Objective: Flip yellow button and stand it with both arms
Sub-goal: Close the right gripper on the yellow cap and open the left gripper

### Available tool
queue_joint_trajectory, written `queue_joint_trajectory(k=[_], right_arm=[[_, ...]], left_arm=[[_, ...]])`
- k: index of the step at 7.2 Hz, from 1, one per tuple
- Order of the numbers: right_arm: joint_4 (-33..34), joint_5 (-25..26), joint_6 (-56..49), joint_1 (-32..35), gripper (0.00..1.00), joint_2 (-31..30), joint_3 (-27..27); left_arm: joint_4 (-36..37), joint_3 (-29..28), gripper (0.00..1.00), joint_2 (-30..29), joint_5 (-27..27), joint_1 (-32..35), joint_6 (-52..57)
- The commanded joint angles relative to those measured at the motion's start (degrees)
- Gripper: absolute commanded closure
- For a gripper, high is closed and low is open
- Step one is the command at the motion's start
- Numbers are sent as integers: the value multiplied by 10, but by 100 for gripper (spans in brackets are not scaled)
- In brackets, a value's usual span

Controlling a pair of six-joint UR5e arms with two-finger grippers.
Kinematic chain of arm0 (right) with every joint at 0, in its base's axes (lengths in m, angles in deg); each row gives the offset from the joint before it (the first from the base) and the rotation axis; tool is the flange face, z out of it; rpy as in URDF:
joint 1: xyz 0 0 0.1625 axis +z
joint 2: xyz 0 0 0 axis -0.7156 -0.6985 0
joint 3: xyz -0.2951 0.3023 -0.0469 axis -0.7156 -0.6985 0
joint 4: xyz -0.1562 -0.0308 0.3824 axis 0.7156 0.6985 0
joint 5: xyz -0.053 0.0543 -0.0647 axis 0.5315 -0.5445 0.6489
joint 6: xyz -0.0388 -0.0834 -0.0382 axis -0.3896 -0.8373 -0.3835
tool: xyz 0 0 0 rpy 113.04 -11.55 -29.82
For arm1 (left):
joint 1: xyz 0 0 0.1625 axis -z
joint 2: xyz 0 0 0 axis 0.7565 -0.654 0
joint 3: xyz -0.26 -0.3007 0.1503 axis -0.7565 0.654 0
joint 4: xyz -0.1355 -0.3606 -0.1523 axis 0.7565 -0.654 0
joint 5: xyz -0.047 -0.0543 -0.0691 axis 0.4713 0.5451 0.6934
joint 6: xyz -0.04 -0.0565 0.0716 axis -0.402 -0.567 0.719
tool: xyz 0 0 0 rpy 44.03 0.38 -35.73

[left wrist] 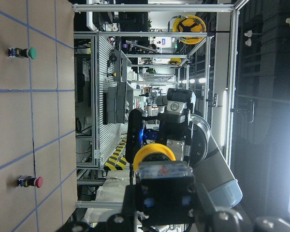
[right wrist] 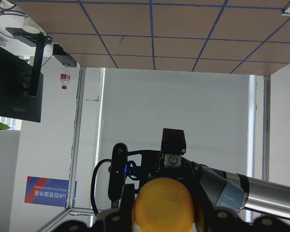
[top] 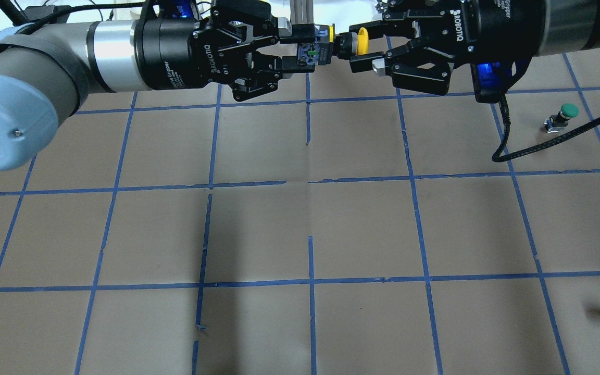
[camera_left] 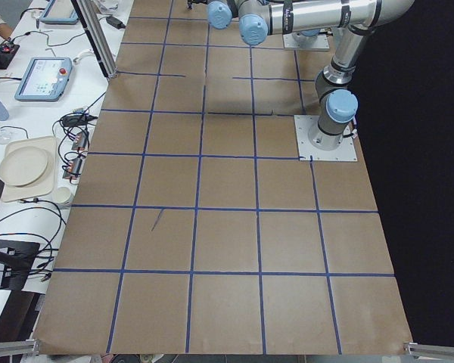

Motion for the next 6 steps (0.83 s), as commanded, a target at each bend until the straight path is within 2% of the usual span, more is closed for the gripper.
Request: queue_joint_trajectory(k=[1,2,3,6], right_arm=[[0,-1,0,-1,84,0,0],[-1,-1,0,-2,85,0,0],[0,-1,0,-2,86,0,-1],[0,5,2,-7,86,1,-5]], left_arm=[[0,0,97,1,-1,0,-1],[0,-1,63,1,-1,0,-7],[1,-3,1,1,0,0,-22],[1,-11,1,1,-6,-3,-59]])
